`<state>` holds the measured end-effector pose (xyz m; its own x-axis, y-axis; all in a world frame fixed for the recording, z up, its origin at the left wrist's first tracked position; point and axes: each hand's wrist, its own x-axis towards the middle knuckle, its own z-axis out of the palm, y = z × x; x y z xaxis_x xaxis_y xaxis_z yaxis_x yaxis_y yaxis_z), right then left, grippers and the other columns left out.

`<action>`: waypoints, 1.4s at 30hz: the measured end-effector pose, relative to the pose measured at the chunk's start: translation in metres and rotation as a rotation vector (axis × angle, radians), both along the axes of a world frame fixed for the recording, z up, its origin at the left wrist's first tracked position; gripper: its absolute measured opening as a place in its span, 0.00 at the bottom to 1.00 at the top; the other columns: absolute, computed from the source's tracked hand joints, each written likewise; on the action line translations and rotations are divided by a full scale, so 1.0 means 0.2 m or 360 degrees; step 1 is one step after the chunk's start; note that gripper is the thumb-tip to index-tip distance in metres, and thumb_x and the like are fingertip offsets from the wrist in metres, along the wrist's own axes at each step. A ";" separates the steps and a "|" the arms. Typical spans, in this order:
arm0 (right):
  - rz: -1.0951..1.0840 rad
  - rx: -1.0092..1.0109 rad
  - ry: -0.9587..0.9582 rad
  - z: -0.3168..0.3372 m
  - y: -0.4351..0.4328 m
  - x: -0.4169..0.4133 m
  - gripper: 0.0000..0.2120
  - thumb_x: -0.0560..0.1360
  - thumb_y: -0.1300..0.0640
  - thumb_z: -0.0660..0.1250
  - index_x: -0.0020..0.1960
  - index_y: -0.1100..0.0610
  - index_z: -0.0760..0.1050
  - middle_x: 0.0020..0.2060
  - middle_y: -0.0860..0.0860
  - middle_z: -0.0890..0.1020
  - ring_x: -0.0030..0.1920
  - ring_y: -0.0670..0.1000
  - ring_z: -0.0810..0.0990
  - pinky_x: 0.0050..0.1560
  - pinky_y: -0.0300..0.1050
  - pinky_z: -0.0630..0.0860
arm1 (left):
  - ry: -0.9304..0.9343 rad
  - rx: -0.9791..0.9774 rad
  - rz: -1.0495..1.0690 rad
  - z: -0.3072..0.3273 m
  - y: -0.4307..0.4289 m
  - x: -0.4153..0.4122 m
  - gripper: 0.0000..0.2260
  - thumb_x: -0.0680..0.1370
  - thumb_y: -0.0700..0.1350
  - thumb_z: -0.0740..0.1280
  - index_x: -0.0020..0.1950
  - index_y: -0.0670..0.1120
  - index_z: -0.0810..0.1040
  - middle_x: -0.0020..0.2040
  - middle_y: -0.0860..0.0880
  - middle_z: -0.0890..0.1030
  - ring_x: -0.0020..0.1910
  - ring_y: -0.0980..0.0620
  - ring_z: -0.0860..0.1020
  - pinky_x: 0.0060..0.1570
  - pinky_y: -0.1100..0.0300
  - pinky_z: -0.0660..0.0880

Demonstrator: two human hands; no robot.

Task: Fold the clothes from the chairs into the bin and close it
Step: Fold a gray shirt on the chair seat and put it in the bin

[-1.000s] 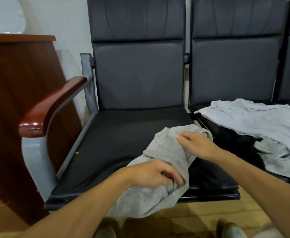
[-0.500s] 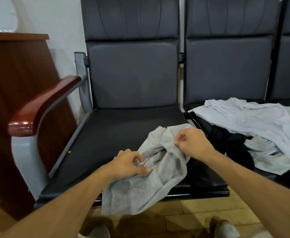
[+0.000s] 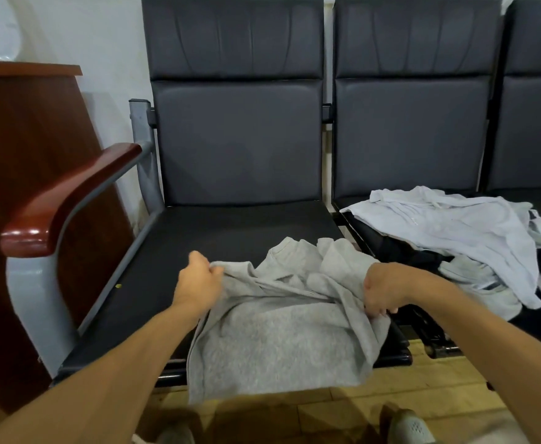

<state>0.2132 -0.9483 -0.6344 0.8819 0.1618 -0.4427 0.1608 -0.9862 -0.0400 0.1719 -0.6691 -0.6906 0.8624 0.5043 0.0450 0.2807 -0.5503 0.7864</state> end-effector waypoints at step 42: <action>0.0048 0.2052 -0.0711 0.02 0.44 0.00 0.09 0.82 0.55 0.59 0.45 0.52 0.76 0.44 0.44 0.79 0.47 0.43 0.76 0.50 0.38 0.72 | -0.0452 -0.0496 -0.0205 0.19 0.03 -0.11 0.09 0.82 0.48 0.61 0.51 0.46 0.80 0.50 0.47 0.82 0.49 0.51 0.80 0.45 0.57 0.78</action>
<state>0.2136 -0.8609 -0.6313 0.8977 0.2608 0.3551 0.4229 -0.2845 -0.8604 0.1495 -0.6634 -0.6524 0.8943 0.4208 0.1525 -0.0261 -0.2911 0.9563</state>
